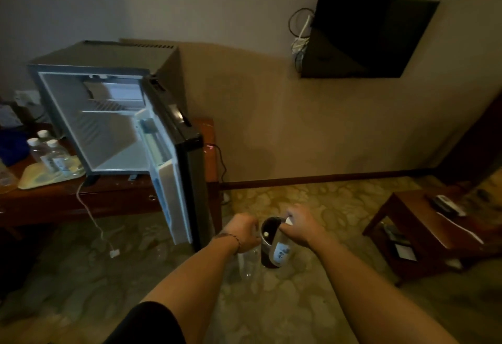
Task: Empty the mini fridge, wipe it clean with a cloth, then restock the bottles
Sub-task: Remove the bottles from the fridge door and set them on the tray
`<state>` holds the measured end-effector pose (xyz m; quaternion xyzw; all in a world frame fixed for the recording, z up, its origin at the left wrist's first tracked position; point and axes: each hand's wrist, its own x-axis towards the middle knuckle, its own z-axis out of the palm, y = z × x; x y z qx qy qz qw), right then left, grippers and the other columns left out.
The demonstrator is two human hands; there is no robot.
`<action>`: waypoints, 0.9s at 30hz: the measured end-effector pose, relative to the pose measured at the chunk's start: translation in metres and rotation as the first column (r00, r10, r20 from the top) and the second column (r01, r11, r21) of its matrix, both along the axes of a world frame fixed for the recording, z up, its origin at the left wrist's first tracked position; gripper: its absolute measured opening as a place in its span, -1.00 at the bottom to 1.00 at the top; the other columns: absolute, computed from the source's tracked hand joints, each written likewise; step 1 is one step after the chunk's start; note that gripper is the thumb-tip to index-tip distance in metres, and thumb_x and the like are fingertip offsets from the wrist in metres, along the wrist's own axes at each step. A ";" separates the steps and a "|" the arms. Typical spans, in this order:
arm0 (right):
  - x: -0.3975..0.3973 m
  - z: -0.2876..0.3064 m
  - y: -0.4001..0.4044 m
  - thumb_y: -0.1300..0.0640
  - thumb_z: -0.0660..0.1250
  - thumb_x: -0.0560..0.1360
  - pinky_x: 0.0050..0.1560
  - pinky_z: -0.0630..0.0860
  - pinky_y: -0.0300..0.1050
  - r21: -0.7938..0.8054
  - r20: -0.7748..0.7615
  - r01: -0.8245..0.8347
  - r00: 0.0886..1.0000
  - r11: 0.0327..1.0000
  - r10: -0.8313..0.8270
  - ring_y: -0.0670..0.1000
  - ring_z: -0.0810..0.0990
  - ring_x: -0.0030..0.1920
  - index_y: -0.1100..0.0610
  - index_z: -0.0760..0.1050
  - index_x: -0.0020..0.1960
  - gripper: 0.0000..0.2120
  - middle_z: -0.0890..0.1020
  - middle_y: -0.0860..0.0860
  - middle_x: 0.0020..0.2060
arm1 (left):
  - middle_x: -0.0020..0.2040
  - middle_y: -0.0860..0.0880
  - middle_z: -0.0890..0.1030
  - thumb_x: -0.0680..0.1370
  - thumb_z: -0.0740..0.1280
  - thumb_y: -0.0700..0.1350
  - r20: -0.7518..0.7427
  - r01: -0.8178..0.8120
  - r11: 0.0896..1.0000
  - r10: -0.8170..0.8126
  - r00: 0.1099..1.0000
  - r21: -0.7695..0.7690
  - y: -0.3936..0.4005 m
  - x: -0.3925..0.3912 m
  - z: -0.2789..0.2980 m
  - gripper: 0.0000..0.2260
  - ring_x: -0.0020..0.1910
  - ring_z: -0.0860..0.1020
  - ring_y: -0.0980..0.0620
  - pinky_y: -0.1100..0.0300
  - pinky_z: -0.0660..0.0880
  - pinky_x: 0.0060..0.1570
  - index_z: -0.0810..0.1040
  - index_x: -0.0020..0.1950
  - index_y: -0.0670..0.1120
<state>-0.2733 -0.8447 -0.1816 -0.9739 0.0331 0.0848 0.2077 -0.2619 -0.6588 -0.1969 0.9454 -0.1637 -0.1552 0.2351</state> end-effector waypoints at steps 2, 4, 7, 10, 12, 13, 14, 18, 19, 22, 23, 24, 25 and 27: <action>0.010 -0.008 -0.025 0.03 0.37 0.50 0.05 0.55 -0.07 0.020 -0.008 0.027 1.000 0.999 -0.027 0.01 0.50 0.00 0.10 0.50 0.01 -0.83 0.47 0.02 0.04 | 0.02 0.02 0.51 0.52 0.41 -0.06 0.033 0.013 1.000 -0.013 0.999 -0.002 -0.023 0.015 -0.002 -0.83 0.00 0.46 0.07 0.23 0.42 -0.04 0.55 0.08 -0.03; 0.021 -0.018 -0.046 0.05 0.36 0.52 0.05 0.53 -0.07 0.009 -0.007 0.027 1.000 1.000 -0.027 0.03 0.50 0.03 0.13 0.51 0.05 -0.81 0.47 0.03 0.05 | 0.05 0.00 0.52 0.53 0.40 -0.09 0.053 0.035 0.999 -0.035 0.998 0.008 -0.040 0.031 -0.004 -0.82 0.06 0.48 0.04 0.24 0.42 -0.02 0.56 0.11 -0.06; 0.047 -0.029 -0.068 0.06 0.35 0.52 0.03 0.52 -0.01 0.017 0.021 0.020 1.000 1.000 -0.020 0.07 0.51 0.01 0.15 0.51 -0.01 -0.84 0.49 0.06 0.03 | 0.15 -0.03 0.52 0.50 0.42 -0.08 0.060 0.047 0.999 -0.048 0.997 0.028 -0.058 0.064 -0.014 -0.76 0.16 0.48 -0.01 0.13 0.50 0.12 0.56 0.15 -0.05; 0.084 -0.034 -0.087 0.04 0.34 0.52 0.01 0.53 -0.06 0.013 0.001 0.017 1.000 1.000 -0.017 0.01 0.50 -0.01 0.08 0.50 -0.02 -0.88 0.49 0.03 0.05 | 0.17 -0.03 0.50 0.48 0.43 -0.05 0.024 0.035 0.999 -0.036 0.999 0.036 -0.078 0.106 -0.028 -0.75 0.18 0.46 -0.02 0.10 0.50 0.14 0.54 0.14 -0.01; 0.113 -0.039 -0.102 0.05 0.34 0.52 -0.03 0.49 -0.12 0.010 -0.008 0.028 1.000 1.000 -0.028 0.01 0.49 0.00 0.07 0.50 0.00 -0.88 0.48 0.02 0.06 | 0.19 -0.03 0.48 0.49 0.42 -0.03 0.010 0.037 0.998 -0.038 0.999 0.056 -0.092 0.138 -0.038 -0.74 0.18 0.44 -0.02 0.10 0.48 0.14 0.53 0.16 0.01; 0.127 -0.041 -0.109 0.04 0.35 0.53 -0.06 0.46 -0.13 0.015 -0.011 0.042 0.999 0.999 -0.042 0.02 0.49 0.01 0.08 0.50 0.01 -0.87 0.47 0.03 0.07 | 0.19 -0.03 0.49 0.49 0.42 -0.03 0.013 0.043 0.997 -0.044 0.999 0.066 -0.099 0.153 -0.044 -0.74 0.18 0.44 -0.03 0.10 0.48 0.13 0.53 0.16 0.01; 0.141 -0.044 -0.116 0.04 0.35 0.53 -0.07 0.45 -0.13 0.023 -0.013 0.058 0.998 0.998 -0.058 0.03 0.50 0.01 0.09 0.50 0.01 -0.86 0.47 0.03 0.08 | 0.20 -0.04 0.50 0.50 0.42 -0.03 0.014 0.045 0.997 -0.046 0.999 0.067 -0.106 0.169 -0.048 -0.73 0.18 0.45 -0.03 0.11 0.48 0.13 0.54 0.17 -0.01; 0.194 -0.061 -0.142 0.04 0.37 0.51 -0.07 0.42 -0.14 -0.001 -0.040 0.035 0.999 0.999 -0.034 0.04 0.49 0.03 0.10 0.49 0.00 -0.84 0.48 0.05 0.08 | 0.24 -0.05 0.47 0.52 0.40 -0.01 0.032 0.068 0.993 -0.071 0.997 0.095 -0.131 0.225 -0.062 -0.69 0.26 0.39 -0.07 0.05 0.45 0.23 0.53 0.24 -0.04; 0.206 -0.064 -0.147 0.04 0.37 0.51 -0.07 0.42 -0.13 -0.008 -0.044 0.027 0.999 1.000 -0.027 0.05 0.49 0.03 0.11 0.50 0.00 -0.84 0.47 0.05 0.08 | 0.25 -0.06 0.47 0.52 0.40 0.00 0.037 0.070 0.993 -0.074 0.997 0.098 -0.136 0.235 -0.066 -0.68 0.27 0.38 -0.08 0.05 0.43 0.24 0.52 0.24 -0.05; 0.237 -0.077 -0.154 0.02 0.35 0.49 -0.01 0.50 -0.07 -0.019 -0.063 -0.013 0.998 1.000 0.012 0.05 0.49 0.01 0.05 0.44 -0.08 -0.87 0.47 0.03 0.02 | 0.24 -0.06 0.46 0.52 0.40 0.00 0.024 0.078 0.991 -0.081 0.996 0.109 -0.147 0.259 -0.078 -0.68 0.27 0.38 -0.09 0.04 0.43 0.24 0.51 0.23 -0.05; 0.246 -0.083 -0.156 0.01 0.35 0.49 0.00 0.52 -0.05 -0.023 -0.080 -0.025 0.997 0.999 0.024 0.05 0.50 0.01 0.03 0.43 -0.09 -0.87 0.48 0.03 0.01 | 0.24 -0.07 0.46 0.52 0.40 0.00 0.014 0.073 0.990 -0.075 0.997 0.117 -0.151 0.266 -0.083 -0.68 0.28 0.38 -0.10 0.04 0.42 0.24 0.51 0.23 -0.05; 0.256 -0.090 -0.159 0.00 0.34 0.49 0.00 0.53 -0.04 -0.024 -0.088 -0.029 0.996 0.999 0.027 0.05 0.51 0.00 0.02 0.43 -0.09 -0.87 0.49 0.03 0.00 | 0.25 -0.07 0.46 0.52 0.40 -0.01 0.003 0.064 0.990 -0.065 0.998 0.123 -0.154 0.274 -0.090 -0.68 0.29 0.37 -0.10 0.05 0.41 0.25 0.51 0.23 -0.06; 0.267 -0.097 -0.162 0.00 0.33 0.49 0.00 0.53 -0.04 -0.019 -0.095 -0.032 0.995 0.999 0.030 0.05 0.51 0.00 0.02 0.44 -0.07 -0.88 0.50 0.03 0.01 | 0.26 -0.08 0.46 0.52 0.40 -0.01 -0.005 0.052 0.991 -0.052 0.999 0.125 -0.158 0.282 -0.098 -0.68 0.30 0.36 -0.10 0.05 0.40 0.25 0.51 0.23 -0.06; 0.290 -0.119 -0.169 0.01 0.32 0.53 0.00 0.51 -0.06 -0.035 -0.133 -0.058 0.990 0.998 0.053 0.05 0.50 0.02 0.08 0.49 0.03 -0.83 0.48 0.03 0.05 | 0.26 -0.08 0.45 0.52 0.40 -0.03 -0.026 0.020 0.993 -0.017 1.000 0.118 -0.167 0.296 -0.123 -0.70 0.30 0.35 -0.09 0.07 0.38 0.25 0.51 0.22 -0.06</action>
